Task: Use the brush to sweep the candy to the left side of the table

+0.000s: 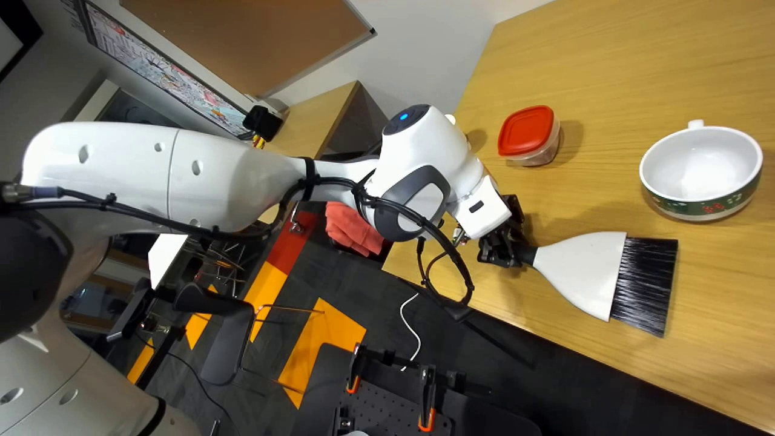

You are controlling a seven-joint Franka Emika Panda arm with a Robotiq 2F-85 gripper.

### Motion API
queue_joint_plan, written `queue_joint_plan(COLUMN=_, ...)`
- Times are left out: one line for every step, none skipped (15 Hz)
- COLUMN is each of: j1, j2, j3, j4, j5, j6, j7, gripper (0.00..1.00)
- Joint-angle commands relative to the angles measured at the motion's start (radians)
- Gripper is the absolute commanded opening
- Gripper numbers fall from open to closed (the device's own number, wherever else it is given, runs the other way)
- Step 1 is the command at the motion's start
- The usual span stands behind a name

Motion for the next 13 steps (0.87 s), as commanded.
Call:
queue_joint_plan(j1=0.02, j2=-0.018, j3=-0.007, j4=-0.008, j5=-0.006, j6=0.009, j7=0.043, gripper=0.78)
queue_joint_plan(j1=0.021, j2=-0.035, j3=-0.007, j4=-0.014, j5=-0.007, j6=0.007, j7=0.044, gripper=0.86)
queue_joint_plan(j1=0.027, j2=-0.064, j3=-0.013, j4=-0.025, j5=-0.015, j6=0.007, j7=0.042, gripper=0.93)
queue_joint_plan(j1=0.028, j2=-0.088, j3=-0.016, j4=-0.032, j5=-0.018, j6=0.005, j7=0.037, gripper=0.99)
queue_joint_plan(j1=0.032, j2=-0.124, j3=-0.021, j4=-0.044, j5=-0.027, j6=-0.003, j7=0.032, gripper=1.0)
queue_joint_plan(j1=0.027, j2=-0.161, j3=-0.018, j4=-0.051, j5=-0.027, j6=-0.02, j7=0.019, gripper=1.0)
queue_joint_plan(j1=0.018, j2=-0.201, j3=-0.011, j4=-0.055, j5=-0.027, j6=-0.057, j7=-0.003, gripper=1.0)
queue_joint_plan(j1=0.006, j2=-0.237, j3=0.001, j4=-0.057, j5=-0.021, j6=-0.093, j7=-0.031, gripper=1.0)
queue_joint_plan(j1=-0.005, j2=-0.27, j3=0.012, j4=-0.056, j5=-0.014, j6=-0.126, j7=-0.063, gripper=1.0)
queue_joint_plan(j1=-0.01, j2=-0.3, j3=0.016, j4=-0.056, j5=-0.02, j6=-0.166, j7=-0.086, gripper=1.0)
queue_joint_plan(j1=-0.016, j2=-0.323, j3=0.024, j4=-0.049, j5=-0.018, j6=-0.207, j7=-0.114, gripper=1.0)
queue_joint_plan(j1=-0.022, j2=-0.343, j3=0.031, j4=-0.044, j5=-0.01, j6=-0.245, j7=-0.139, gripper=1.0)
queue_joint_plan(j1=-0.03, j2=-0.361, j3=0.04, j4=-0.042, j5=0.003, j6=-0.275, j7=-0.175, gripper=1.0)
